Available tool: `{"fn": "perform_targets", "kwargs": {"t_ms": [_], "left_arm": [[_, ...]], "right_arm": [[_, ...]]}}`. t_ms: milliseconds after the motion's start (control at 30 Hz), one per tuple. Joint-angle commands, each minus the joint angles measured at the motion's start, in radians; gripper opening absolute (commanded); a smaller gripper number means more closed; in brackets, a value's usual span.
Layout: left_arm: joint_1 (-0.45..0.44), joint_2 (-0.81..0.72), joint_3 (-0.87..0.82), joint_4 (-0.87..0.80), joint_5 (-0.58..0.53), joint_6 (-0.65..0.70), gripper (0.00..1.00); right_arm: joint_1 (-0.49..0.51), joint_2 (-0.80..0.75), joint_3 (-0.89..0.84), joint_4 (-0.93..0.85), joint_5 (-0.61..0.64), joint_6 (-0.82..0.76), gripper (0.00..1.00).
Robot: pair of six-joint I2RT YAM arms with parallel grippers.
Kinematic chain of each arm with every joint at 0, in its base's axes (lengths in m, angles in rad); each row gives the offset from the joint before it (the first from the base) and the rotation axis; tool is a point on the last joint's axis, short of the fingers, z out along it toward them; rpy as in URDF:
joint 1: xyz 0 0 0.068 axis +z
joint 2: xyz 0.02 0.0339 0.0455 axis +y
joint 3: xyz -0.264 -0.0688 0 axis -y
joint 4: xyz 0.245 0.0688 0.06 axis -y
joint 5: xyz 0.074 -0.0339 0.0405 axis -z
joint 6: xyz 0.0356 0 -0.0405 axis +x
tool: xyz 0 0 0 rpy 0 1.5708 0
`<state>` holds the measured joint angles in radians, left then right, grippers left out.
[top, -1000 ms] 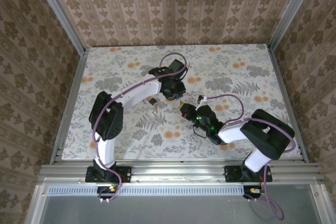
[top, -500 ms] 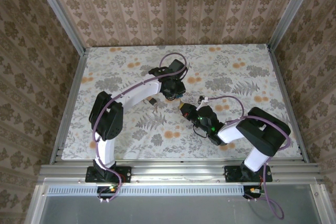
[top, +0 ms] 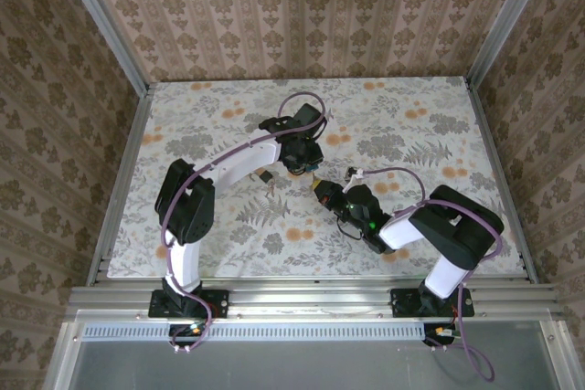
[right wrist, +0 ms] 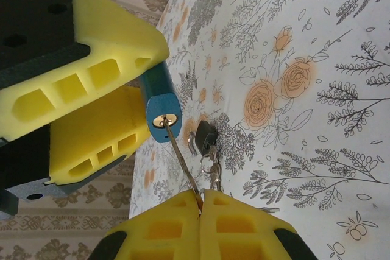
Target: Unlock with the key
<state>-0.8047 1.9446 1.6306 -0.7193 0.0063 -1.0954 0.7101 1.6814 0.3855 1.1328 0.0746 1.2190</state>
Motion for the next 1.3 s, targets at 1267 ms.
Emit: {"fn": "perform_targets", "kwargs": {"t_ms": [1267], "left_arm": [[-0.027, -0.019, 0.003, -0.047, 0.104, -0.003, 0.18]], "right_arm": [[0.01, -0.099, 0.08, -0.128, 0.059, -0.156, 0.0]]}}
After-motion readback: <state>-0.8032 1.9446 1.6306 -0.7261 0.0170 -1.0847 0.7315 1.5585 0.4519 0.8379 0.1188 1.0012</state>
